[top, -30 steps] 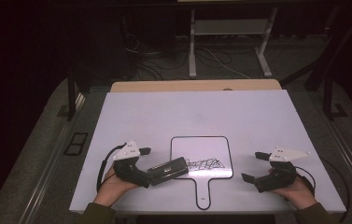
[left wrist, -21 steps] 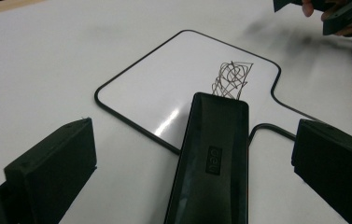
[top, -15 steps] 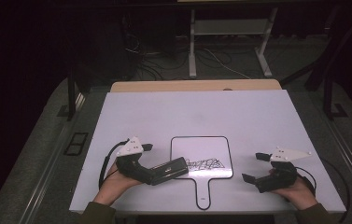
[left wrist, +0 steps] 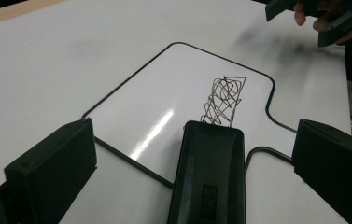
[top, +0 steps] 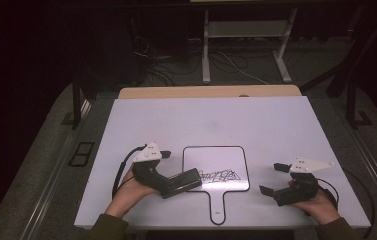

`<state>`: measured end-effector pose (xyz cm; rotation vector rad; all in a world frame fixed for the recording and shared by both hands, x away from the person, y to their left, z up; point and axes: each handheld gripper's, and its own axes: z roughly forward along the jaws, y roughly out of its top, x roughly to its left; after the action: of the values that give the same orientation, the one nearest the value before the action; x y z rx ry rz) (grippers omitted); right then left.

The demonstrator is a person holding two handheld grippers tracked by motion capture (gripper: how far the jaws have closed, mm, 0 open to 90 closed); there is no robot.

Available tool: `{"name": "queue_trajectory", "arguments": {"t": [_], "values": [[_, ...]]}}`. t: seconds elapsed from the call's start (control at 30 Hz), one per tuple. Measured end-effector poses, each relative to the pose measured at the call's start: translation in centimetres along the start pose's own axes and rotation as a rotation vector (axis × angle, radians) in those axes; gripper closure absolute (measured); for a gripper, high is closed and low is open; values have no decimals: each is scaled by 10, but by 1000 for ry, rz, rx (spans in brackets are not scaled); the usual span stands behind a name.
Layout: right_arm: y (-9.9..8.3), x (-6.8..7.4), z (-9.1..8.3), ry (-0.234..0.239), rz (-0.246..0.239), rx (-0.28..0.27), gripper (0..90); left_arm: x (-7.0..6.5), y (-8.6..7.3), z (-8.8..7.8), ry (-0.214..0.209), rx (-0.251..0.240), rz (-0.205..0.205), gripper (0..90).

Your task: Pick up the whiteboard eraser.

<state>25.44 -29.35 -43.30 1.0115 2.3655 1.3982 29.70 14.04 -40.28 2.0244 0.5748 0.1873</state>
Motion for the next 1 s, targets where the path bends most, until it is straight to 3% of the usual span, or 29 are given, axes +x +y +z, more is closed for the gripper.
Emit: {"name": "queue_trajectory", "arguments": {"t": [0.57, 0.77, 1.0], "values": [[-1, 0, 2, 22, 0, 17, 0, -3, 22, 23, -39, 31, 33, 0], [-1, -1, 1, 26, -11, 11, 0, -9, 19, 30, -40, 93, 72, 29], [-2, -2, 4, 31, -16, 14, 0, -12, 17, 31, -48, 133, 94, 56]]}}
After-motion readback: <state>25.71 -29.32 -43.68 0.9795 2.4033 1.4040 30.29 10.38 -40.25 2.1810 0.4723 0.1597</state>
